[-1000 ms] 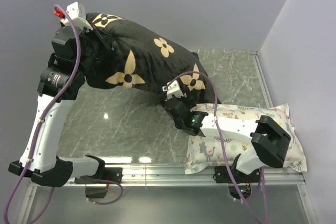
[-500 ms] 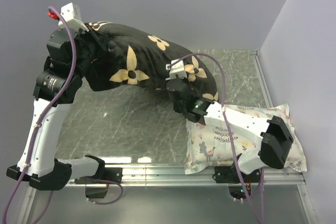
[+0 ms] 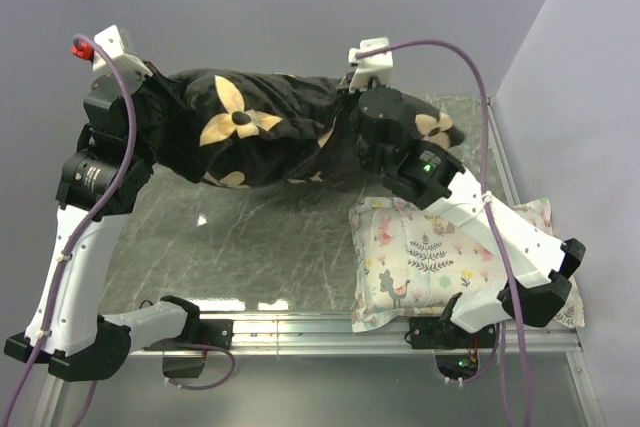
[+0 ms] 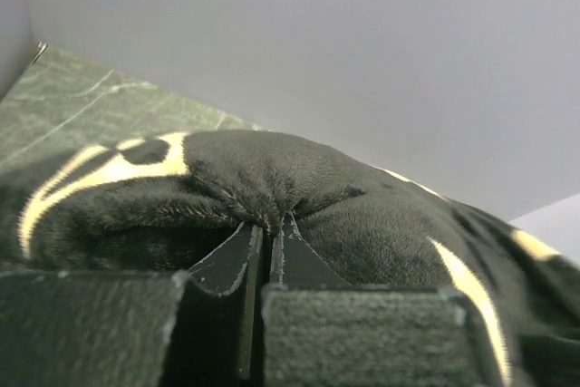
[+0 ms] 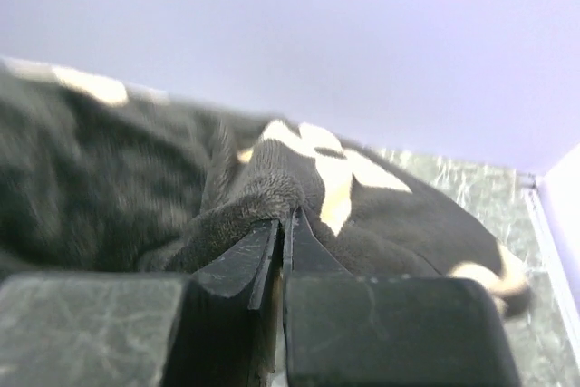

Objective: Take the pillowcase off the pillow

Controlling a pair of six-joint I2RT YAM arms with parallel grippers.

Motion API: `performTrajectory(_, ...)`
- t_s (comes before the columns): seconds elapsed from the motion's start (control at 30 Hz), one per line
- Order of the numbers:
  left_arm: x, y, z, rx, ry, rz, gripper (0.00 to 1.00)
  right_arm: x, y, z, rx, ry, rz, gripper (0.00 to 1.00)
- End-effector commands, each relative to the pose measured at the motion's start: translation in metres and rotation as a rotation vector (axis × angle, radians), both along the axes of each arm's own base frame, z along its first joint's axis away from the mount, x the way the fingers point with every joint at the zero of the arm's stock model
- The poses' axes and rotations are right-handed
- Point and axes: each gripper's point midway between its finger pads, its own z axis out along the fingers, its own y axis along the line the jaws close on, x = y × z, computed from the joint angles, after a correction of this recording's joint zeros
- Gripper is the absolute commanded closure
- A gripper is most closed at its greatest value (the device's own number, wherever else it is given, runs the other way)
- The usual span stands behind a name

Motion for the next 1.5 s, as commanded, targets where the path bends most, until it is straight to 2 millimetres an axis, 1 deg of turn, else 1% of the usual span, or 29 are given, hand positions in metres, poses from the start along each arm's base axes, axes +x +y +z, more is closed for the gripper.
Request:
performTrajectory(0.0,0.003,-0.004,0.006,-0.045,-0.042,-0.002,1.00,-0.008,-0.005,0.082,0.139,-0.134,0.045,1.00)
performTrajectory(0.17,0.012,-0.012,-0.040,-0.070,0.074,-0.022,1.00,-0.007,0.005,0.086,0.156,-0.130,0.092,1.00)
performTrajectory(0.2,0.017,-0.011,-0.062,-0.069,0.126,-0.017,0.99,-0.007,0.009,0.085,0.157,-0.125,0.115,1.00)
performTrajectory(0.27,0.021,-0.018,-0.086,-0.090,0.175,-0.053,0.99,-0.001,0.013,0.080,0.162,-0.108,0.131,1.00)
performTrajectory(0.3,0.026,-0.015,-0.113,-0.099,0.233,-0.043,0.99,0.003,0.018,0.072,0.147,-0.082,0.158,1.00)
performTrajectory(0.4,0.036,-0.016,-0.158,-0.135,0.319,-0.071,0.99,0.028,0.025,0.044,0.172,-0.001,0.184,1.00)
performTrajectory(0.43,0.040,-0.014,-0.170,-0.142,0.346,-0.066,0.98,0.033,0.042,0.031,0.206,0.041,0.262,1.00)
performTrajectory(0.47,0.043,-0.014,-0.178,-0.148,0.363,-0.071,0.96,0.050,0.032,0.021,0.220,0.064,0.244,1.00)
performTrajectory(0.5,0.045,-0.011,-0.187,-0.150,0.379,-0.069,0.90,0.059,0.036,0.007,0.223,0.092,0.255,1.00)
performTrajectory(0.53,0.051,-0.013,-0.192,-0.155,0.390,-0.079,0.86,0.072,0.047,-0.015,0.227,0.144,0.289,1.00)
performTrajectory(0.57,0.054,-0.013,-0.191,-0.154,0.391,-0.078,0.80,0.086,0.042,-0.024,0.227,0.160,0.273,1.00)
performTrajectory(0.6,0.058,-0.012,-0.177,-0.143,0.364,-0.083,0.62,0.097,0.042,-0.034,0.223,0.179,0.268,1.00)
performTrajectory(0.63,0.062,-0.012,-0.175,-0.131,0.371,-0.084,0.52,0.111,0.049,-0.059,0.214,0.226,0.270,1.00)
performTrajectory(0.67,0.066,-0.011,-0.145,-0.128,0.312,-0.087,0.35,0.123,0.044,-0.060,0.228,0.230,0.256,1.00)
performTrajectory(0.7,0.068,-0.010,-0.131,-0.106,0.290,-0.091,0.28,0.131,0.043,-0.068,0.235,0.248,0.244,1.00)
performTrajectory(0.73,0.069,-0.010,-0.124,-0.094,0.297,-0.091,0.23,0.142,0.047,-0.084,0.246,0.280,0.235,1.00)
performTrajectory(0.77,0.070,-0.008,-0.085,-0.089,0.221,-0.092,0.18,0.147,0.050,-0.082,0.267,0.281,0.255,1.00)
performTrajectory(0.8,0.069,-0.006,-0.071,-0.070,0.199,-0.091,0.16,0.159,0.049,-0.096,0.272,0.305,0.246,1.00)
performTrajectory(0.83,0.066,-0.003,-0.050,-0.062,0.172,-0.083,0.14,0.164,0.050,-0.091,0.294,0.303,0.249,1.00)
performTrajectory(0.93,0.056,-0.006,-0.032,-0.048,0.140,-0.109,0.13,0.183,0.054,-0.109,0.299,0.341,0.242,1.00)
performTrajectory(0.97,0.055,-0.010,-0.040,-0.041,0.152,-0.115,0.12,0.187,0.054,-0.101,0.307,0.331,0.241,1.00)
performTrajectory(1.03,0.044,-0.029,-0.047,-0.040,0.145,-0.170,0.12,0.196,0.059,-0.113,0.317,0.355,0.250,1.00)
performTrajectory(1.07,0.044,-0.038,-0.077,-0.029,0.200,-0.179,0.12,0.197,0.061,-0.110,0.326,0.349,0.257,1.00)
performTrajectory(1.13,0.037,-0.068,-0.092,-0.037,0.194,-0.238,0.11,0.197,0.069,-0.114,0.348,0.362,0.281,1.00)
performTrajectory(1.17,0.035,-0.085,-0.123,-0.034,0.247,-0.270,0.11,0.197,0.071,-0.117,0.358,0.365,0.288,1.00)
performTrajectory(1.23,0.040,-0.100,-0.139,-0.054,0.239,-0.293,0.11,0.193,0.076,-0.118,0.381,0.371,0.303,1.00)
performTrajectory(1.27,0.041,-0.105,-0.161,-0.051,0.274,-0.299,0.11,0.189,0.080,-0.126,0.378,0.381,0.310,1.00)
performTrajectory(1.3,0.044,-0.116,-0.161,-0.076,0.255,-0.319,0.10,0.185,0.081,-0.120,0.381,0.372,0.317,1.00)
performTrajectory(1.47,0.064,-0.142,-0.215,-0.072,0.349,-0.307,0.11,0.167,0.099,-0.118,0.421,0.413,0.408,1.00)
